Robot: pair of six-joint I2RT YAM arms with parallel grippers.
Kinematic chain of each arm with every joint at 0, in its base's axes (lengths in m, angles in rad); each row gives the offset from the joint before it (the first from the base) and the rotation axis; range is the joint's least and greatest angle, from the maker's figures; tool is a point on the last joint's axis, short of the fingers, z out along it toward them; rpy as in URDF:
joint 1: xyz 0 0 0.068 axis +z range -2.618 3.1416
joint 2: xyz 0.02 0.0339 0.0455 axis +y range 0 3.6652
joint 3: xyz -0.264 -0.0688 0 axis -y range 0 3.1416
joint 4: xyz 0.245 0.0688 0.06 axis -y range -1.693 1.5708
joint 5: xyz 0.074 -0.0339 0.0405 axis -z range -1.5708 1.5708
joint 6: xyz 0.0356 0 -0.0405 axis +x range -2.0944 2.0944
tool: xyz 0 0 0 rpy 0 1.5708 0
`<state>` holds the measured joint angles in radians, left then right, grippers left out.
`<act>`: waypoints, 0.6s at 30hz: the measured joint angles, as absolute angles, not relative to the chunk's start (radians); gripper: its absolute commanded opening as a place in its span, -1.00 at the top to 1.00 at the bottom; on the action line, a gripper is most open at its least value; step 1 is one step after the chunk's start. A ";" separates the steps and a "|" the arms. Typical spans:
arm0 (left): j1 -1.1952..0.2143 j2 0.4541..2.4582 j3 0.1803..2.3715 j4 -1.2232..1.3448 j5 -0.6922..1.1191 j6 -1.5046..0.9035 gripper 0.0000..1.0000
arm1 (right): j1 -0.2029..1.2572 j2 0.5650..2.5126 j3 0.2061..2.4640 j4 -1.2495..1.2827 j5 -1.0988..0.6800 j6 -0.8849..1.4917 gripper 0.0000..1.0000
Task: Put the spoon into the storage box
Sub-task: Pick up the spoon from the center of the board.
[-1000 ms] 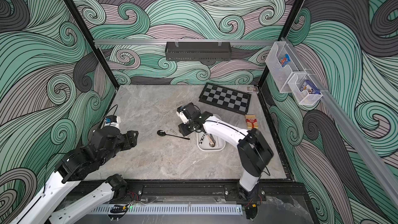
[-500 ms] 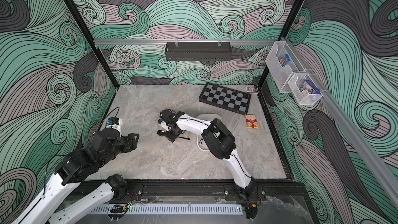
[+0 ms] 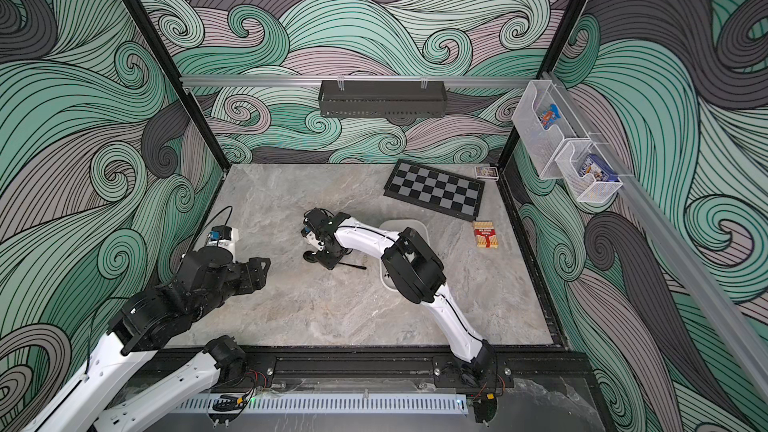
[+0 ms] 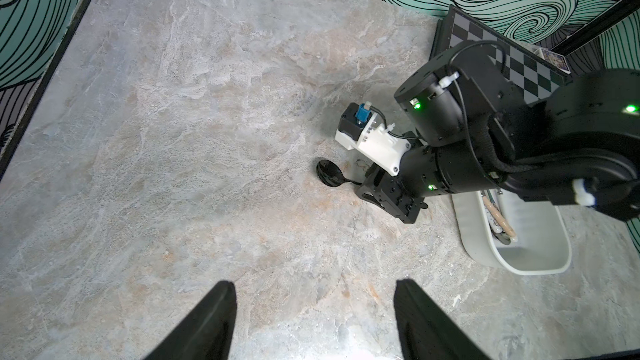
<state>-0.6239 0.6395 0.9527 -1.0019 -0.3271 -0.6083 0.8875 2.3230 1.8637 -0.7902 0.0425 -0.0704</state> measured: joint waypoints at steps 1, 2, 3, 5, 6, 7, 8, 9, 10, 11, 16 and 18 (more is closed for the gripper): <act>-0.624 0.640 0.953 -1.002 -0.327 -0.608 -0.50 | 0.891 2.326 1.869 -0.790 0.051 -0.069 0.37; -0.624 0.640 0.953 -1.002 -0.327 -0.608 -0.50 | 0.894 2.330 1.874 -0.790 0.059 -0.069 0.41; -0.624 0.640 0.953 -1.002 -0.327 -0.608 -0.50 | 0.898 2.333 1.880 -0.792 0.064 -0.067 0.47; -0.624 0.640 0.952 -1.002 -0.327 -0.608 -0.49 | 0.903 2.339 1.892 -0.796 0.071 -0.062 0.55; -0.624 0.640 0.952 -1.002 -0.327 -0.608 -0.49 | 0.905 2.342 1.897 -0.798 0.073 -0.055 0.57; -0.624 0.640 0.952 -1.002 -0.327 -0.608 -0.49 | 0.908 2.342 1.900 -0.801 0.075 -0.048 0.61; -0.624 0.640 0.952 -1.002 -0.327 -0.608 -0.49 | 0.910 2.344 1.903 -0.803 0.076 -0.042 0.66; -0.624 0.640 0.952 -1.002 -0.327 -0.608 -0.49 | 0.912 2.345 1.906 -0.806 0.077 -0.037 0.70; -0.624 0.640 0.952 -1.002 -0.327 -0.608 -0.49 | 0.914 2.346 1.909 -0.809 0.076 -0.030 0.74; -0.624 0.639 0.952 -1.002 -0.327 -0.608 -0.49 | 0.915 2.347 1.913 -0.812 0.076 -0.022 0.78; -0.624 0.638 0.951 -1.002 -0.327 -0.608 -0.49 | 0.917 2.347 1.936 -0.820 0.055 0.015 0.91; -0.624 0.638 0.951 -1.002 -0.327 -0.608 -0.49 | 0.917 2.347 1.951 -0.820 0.049 0.031 0.98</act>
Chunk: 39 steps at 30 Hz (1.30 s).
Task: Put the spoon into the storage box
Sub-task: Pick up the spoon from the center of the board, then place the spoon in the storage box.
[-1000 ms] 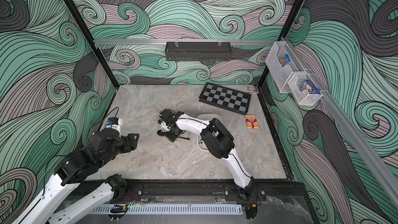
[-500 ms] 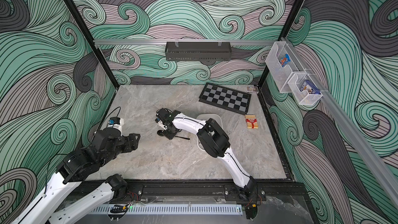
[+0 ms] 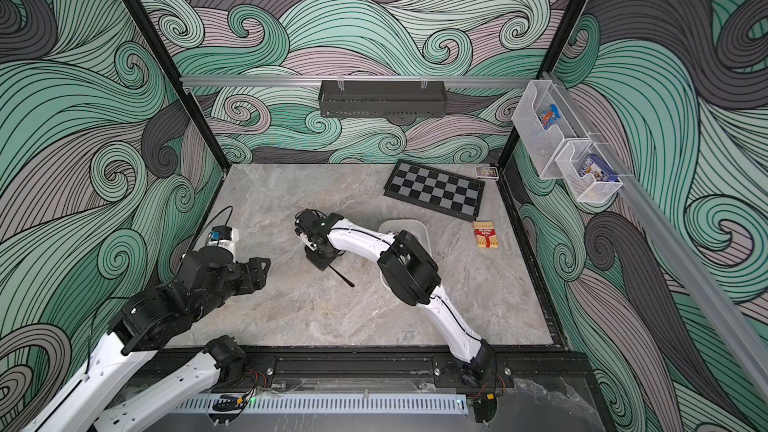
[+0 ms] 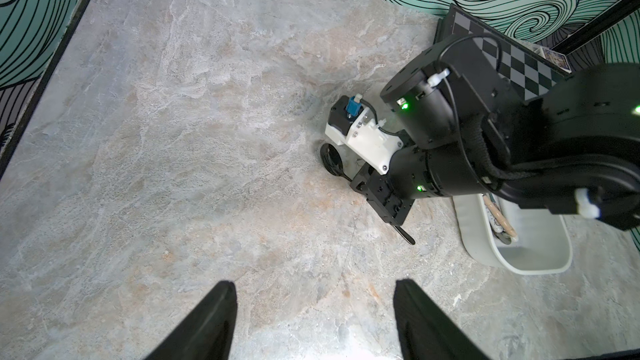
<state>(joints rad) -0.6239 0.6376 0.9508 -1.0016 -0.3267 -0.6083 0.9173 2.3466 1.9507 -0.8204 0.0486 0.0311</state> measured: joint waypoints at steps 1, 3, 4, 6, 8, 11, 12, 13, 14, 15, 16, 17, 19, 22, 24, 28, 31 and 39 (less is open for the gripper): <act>-0.624 0.638 0.951 -1.002 -0.327 -0.608 -0.49 | 0.917 2.345 1.956 -0.820 0.047 0.038 1.00; -0.624 0.638 0.951 -1.002 -0.327 -0.608 -0.49 | 0.916 2.334 1.966 -0.823 0.042 0.054 1.00; -0.624 0.638 0.950 -1.002 -0.327 -0.608 -0.49 | 0.914 2.326 1.968 -0.826 0.040 0.061 1.00; -0.624 0.638 0.950 -1.002 -0.327 -0.608 -0.49 | 0.908 2.293 1.969 -0.833 0.031 0.078 1.00; -0.624 0.637 0.948 -1.002 -0.327 -0.608 -0.49 | 0.895 2.249 1.969 -0.843 0.017 0.097 1.00; -0.624 0.637 0.947 -1.002 -0.327 -0.608 -0.49 | 0.852 2.152 1.963 -0.849 0.005 0.125 1.00; -0.624 0.637 0.947 -1.002 -0.327 -0.608 -0.49 | 0.831 2.113 1.953 -0.848 0.002 0.136 1.00; -0.624 0.637 0.947 -1.002 -0.327 -0.608 -0.49 | 0.810 2.077 1.942 -0.847 -0.002 0.142 1.00; -0.624 0.637 0.947 -1.002 -0.327 -0.608 -0.49 | 0.779 2.032 1.924 -0.845 -0.004 0.150 1.00; -0.624 0.637 0.947 -1.002 -0.327 -0.608 -0.49 | 0.748 1.990 1.901 -0.841 -0.005 0.160 1.00; -0.624 0.637 0.947 -1.002 -0.327 -0.608 -0.49 | 0.720 1.957 1.880 -0.839 -0.006 0.167 1.00; -0.624 0.637 0.947 -1.002 -0.327 -0.608 -0.49 | 0.683 1.918 1.851 -0.838 -0.006 0.174 1.00; -0.624 0.637 0.947 -1.002 -0.327 -0.608 -0.49 | 0.617 1.866 1.795 -0.836 0.004 0.188 1.00; -0.624 0.637 0.947 -1.002 -0.325 -0.608 -0.49 | 0.535 1.822 1.698 -0.838 0.027 0.204 1.00; -0.624 0.636 0.947 -1.002 -0.324 -0.608 -0.49 | 0.501 1.819 1.637 -0.842 0.036 0.216 1.00; -0.624 0.631 0.945 -1.002 -0.323 -0.608 -0.49 | 0.463 1.819 1.530 -0.844 0.052 0.233 1.00; -0.624 0.630 0.945 -1.001 -0.321 -0.608 -0.49 | 0.441 1.819 1.470 -0.836 0.057 0.250 1.00; -0.624 0.631 0.944 -1.001 -0.317 -0.608 -0.49 | 0.410 1.819 1.350 -0.792 0.058 0.270 1.00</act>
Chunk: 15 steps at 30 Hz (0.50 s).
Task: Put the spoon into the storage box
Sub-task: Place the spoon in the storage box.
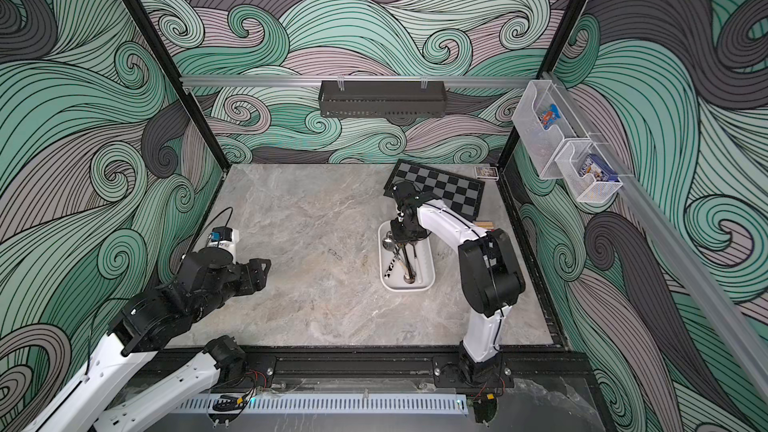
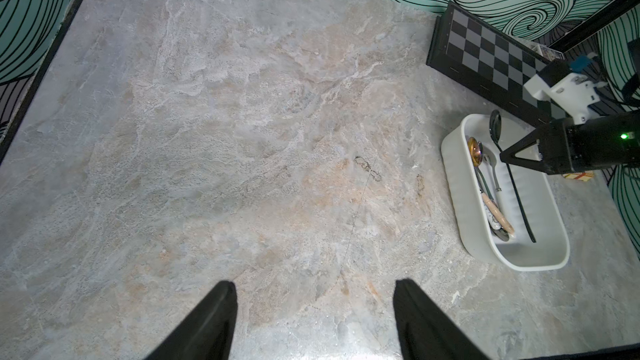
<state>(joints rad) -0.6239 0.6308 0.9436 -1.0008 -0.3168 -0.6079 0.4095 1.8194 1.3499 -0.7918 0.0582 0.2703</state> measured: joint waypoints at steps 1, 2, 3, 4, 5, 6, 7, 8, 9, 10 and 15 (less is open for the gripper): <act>-0.624 0.631 0.944 -1.001 -0.316 -0.608 -0.49 | 0.408 1.819 1.343 -0.784 0.058 0.273 1.00; -0.624 0.631 0.944 -1.001 -0.316 -0.607 -0.49 | 0.408 1.819 1.335 -0.773 0.058 0.274 1.00; -0.624 0.631 0.944 -1.000 -0.316 -0.607 -0.49 | 0.408 1.819 1.328 -0.766 0.058 0.274 1.00; -0.624 0.631 0.944 -1.000 -0.314 -0.607 -0.49 | 0.408 1.819 1.320 -0.761 0.058 0.275 1.00; -0.624 0.631 0.944 -1.000 -0.313 -0.605 -0.49 | 0.408 1.819 1.313 -0.757 0.058 0.276 1.00; -0.624 0.631 0.943 -0.999 -0.313 -0.605 -0.49 | 0.408 1.819 1.308 -0.755 0.059 0.276 1.00; -0.624 0.631 0.942 -0.999 -0.311 -0.604 -0.49 | 0.408 1.819 1.301 -0.749 0.059 0.276 1.00; -0.624 0.631 0.942 -0.999 -0.310 -0.603 -0.49 | 0.407 1.819 1.296 -0.744 0.059 0.276 1.00; -0.624 0.631 0.942 -0.998 -0.309 -0.602 -0.49 | 0.406 1.819 1.291 -0.741 0.059 0.277 0.99; -0.624 0.631 0.942 -0.998 -0.309 -0.602 -0.49 | 0.404 1.819 1.287 -0.737 0.059 0.277 0.93; -0.624 0.633 0.941 -0.998 -0.306 -0.601 -0.49 | 0.393 1.819 1.284 -0.727 0.059 0.277 0.65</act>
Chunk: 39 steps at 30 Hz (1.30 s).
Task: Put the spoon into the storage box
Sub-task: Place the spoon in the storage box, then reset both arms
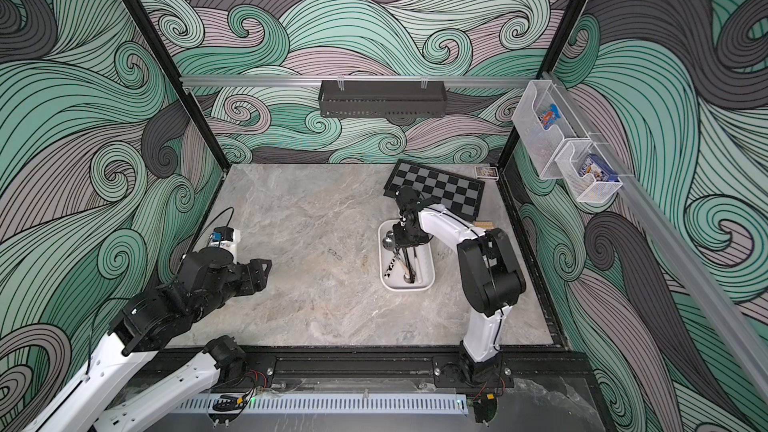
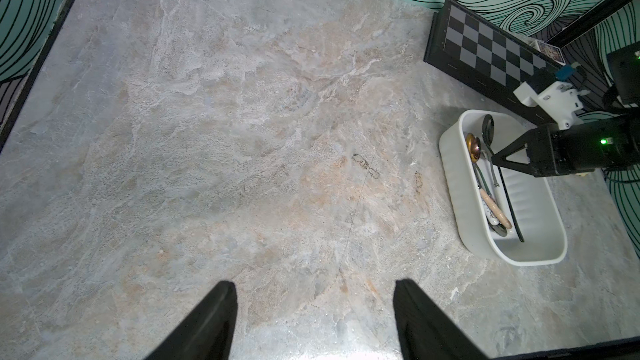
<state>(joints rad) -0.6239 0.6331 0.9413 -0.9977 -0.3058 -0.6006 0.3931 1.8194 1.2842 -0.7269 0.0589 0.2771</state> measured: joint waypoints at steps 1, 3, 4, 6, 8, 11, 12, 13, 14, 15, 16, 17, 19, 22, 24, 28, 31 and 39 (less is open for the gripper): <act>-0.624 0.634 0.941 -0.997 -0.306 -0.601 -0.49 | 0.392 1.819 1.284 -0.723 0.059 0.280 0.51; -0.624 0.638 0.941 -0.996 -0.306 -0.600 -0.50 | 0.391 1.819 1.284 -0.718 0.058 0.281 0.28; -0.624 0.640 0.940 -0.994 -0.305 -0.599 -0.50 | 0.391 1.819 1.283 -0.716 0.058 0.287 0.18; -0.624 0.646 0.940 -0.993 -0.306 -0.598 -0.51 | 0.391 1.810 1.277 -0.712 0.057 0.290 0.05; -0.624 0.654 0.940 -0.991 -0.307 -0.595 -0.56 | 0.391 1.776 1.258 -0.708 0.058 0.293 -0.01; -0.624 0.671 0.940 -0.976 -0.329 -0.597 -0.71 | 0.391 1.682 1.227 -0.709 0.063 0.295 -0.08; -0.624 0.678 0.938 -0.965 -0.343 -0.598 -0.79 | 0.391 1.648 1.219 -0.707 0.070 0.296 -0.09; -0.624 0.683 0.934 -0.951 -0.359 -0.603 -0.89 | 0.391 1.607 1.209 -0.702 0.079 0.298 -0.14; -0.624 0.686 0.922 -0.921 -0.375 -0.604 -0.97 | 0.391 1.561 1.198 -0.694 0.095 0.297 -0.19; -0.624 0.688 0.902 -0.879 -0.385 -0.606 -0.97 | 0.391 1.508 1.179 -0.676 0.119 0.296 -0.29; -0.624 0.690 0.880 -0.841 -0.387 -0.599 -0.97 | 0.391 1.463 1.158 -0.659 0.141 0.293 -0.40; -0.624 0.691 0.845 -0.769 -0.387 -0.579 -0.97 | 0.391 1.404 1.126 -0.633 0.174 0.293 -0.51; -0.624 0.693 0.768 -0.619 -0.378 -0.528 -0.97 | 0.390 1.298 1.047 -0.566 0.234 0.266 -0.77; -0.624 0.726 0.638 -0.367 -0.397 -0.430 -0.97 | 0.388 1.114 0.839 -0.381 0.330 0.202 -0.98; -0.624 0.777 0.565 -0.212 -0.440 -0.354 -0.97 | 0.387 0.996 0.659 -0.217 0.389 0.152 -0.99; -0.624 0.857 0.465 -0.009 -0.542 -0.221 -0.97 | 0.381 0.887 0.366 0.067 0.474 0.076 -0.99; -0.617 0.878 0.378 0.160 -0.595 -0.111 -0.97 | 0.367 0.930 0.274 0.200 0.519 0.035 -0.99; -0.469 0.996 0.306 0.402 -0.601 0.016 -0.97 | 0.293 1.188 0.260 0.550 0.512 -0.023 -0.99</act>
<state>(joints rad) -0.4694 0.9958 0.3061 0.4015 -0.6014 0.0158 0.2932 1.1881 0.2604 0.5499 0.5117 -0.0235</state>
